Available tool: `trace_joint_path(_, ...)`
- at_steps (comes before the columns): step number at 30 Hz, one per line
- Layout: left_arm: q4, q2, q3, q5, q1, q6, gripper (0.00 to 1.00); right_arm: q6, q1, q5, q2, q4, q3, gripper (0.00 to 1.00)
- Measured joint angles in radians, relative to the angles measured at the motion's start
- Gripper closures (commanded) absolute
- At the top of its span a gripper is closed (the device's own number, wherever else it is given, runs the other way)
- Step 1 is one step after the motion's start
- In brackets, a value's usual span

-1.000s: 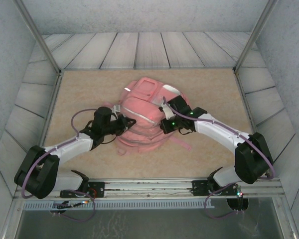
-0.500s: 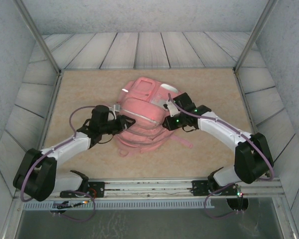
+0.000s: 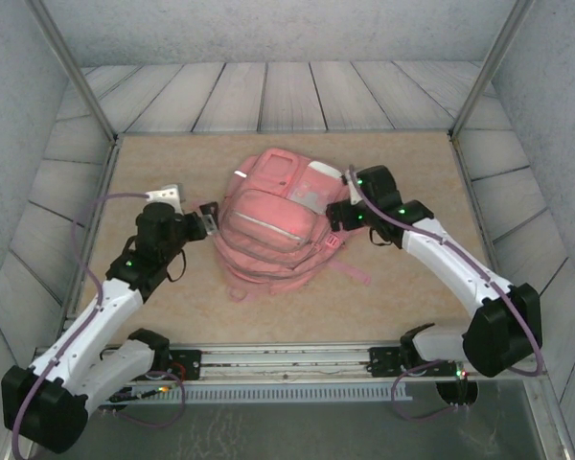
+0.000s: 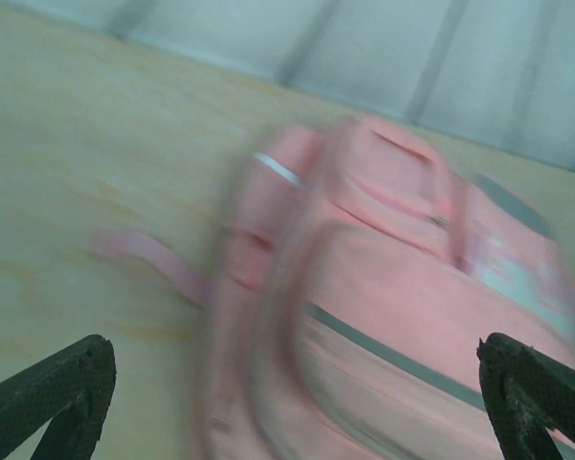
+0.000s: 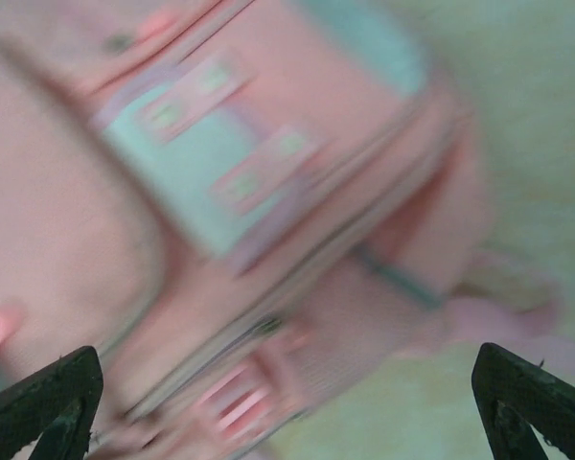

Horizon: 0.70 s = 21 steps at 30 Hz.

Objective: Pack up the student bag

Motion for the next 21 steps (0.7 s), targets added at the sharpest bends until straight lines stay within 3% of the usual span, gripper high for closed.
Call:
trace_joint_path(5,0.101,0.080,-0.076,-0.191,0.121,0.153,0.00,0.002,-0.161,0.202,-0.040,0.313,-0.179,0.00)
trace_joint_path(10,0.352,0.219,-0.226,-0.257,0.157,0.307,0.00,-0.016,-0.297,0.337,0.038,0.639,-0.393,0.00)
trace_joint_path(16,0.711,0.402,-0.349,-0.254,0.217,0.410,0.00,-0.059,-0.335,0.346,0.157,0.974,-0.560,0.00)
trace_joint_path(21,0.917,0.499,-0.348,-0.230,0.253,0.447,0.00,-0.082,-0.338,0.273,0.231,1.341,-0.723,0.00)
